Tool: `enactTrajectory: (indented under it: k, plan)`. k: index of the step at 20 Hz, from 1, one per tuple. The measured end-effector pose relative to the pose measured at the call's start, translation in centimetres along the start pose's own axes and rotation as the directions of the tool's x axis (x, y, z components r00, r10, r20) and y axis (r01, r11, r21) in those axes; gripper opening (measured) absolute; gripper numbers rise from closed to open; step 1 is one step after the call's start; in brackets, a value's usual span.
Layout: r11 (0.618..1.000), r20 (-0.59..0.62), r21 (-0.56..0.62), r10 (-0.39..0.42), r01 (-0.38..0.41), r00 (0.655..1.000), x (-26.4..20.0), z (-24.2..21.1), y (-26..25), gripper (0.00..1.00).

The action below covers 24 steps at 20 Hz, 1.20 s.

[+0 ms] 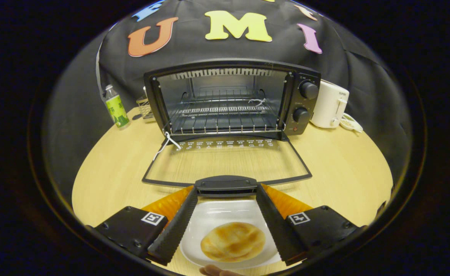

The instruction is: Open the toaster oven, put the food inside, and close the toaster oven door.

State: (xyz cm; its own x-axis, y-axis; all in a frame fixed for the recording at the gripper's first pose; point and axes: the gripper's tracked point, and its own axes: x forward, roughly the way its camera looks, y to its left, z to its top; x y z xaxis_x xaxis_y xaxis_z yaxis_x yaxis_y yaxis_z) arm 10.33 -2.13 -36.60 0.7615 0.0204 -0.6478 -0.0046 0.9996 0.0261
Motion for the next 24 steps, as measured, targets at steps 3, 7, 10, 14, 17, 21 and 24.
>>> enactTrajectory:
  k: [3,7,10,14,17,21,24]
  plan:
    - [0.999,0.016,0.045,0.024,-0.024,1.000,-0.7,-0.1,-0.3,1.00]
    - [0.999,0.093,0.010,0.041,-0.042,0.995,-2.8,0.3,-0.4,1.00]
    - [0.997,0.094,0.035,0.071,-0.074,0.993,-4.5,-1.3,-0.1,1.00]
    - [0.997,0.141,0.021,0.075,-0.079,0.987,-6.5,-3.6,0.0,1.00]
    - [0.999,0.162,0.016,0.047,-0.050,0.986,-7.2,-5.4,-0.4,1.00]
    - [0.999,0.166,0.009,0.034,-0.036,0.985,-7.4,-6.9,-0.1,1.00]
    - [1.000,0.161,-0.009,0.018,-0.016,0.987,-7.2,-7.5,-0.4,1.00]
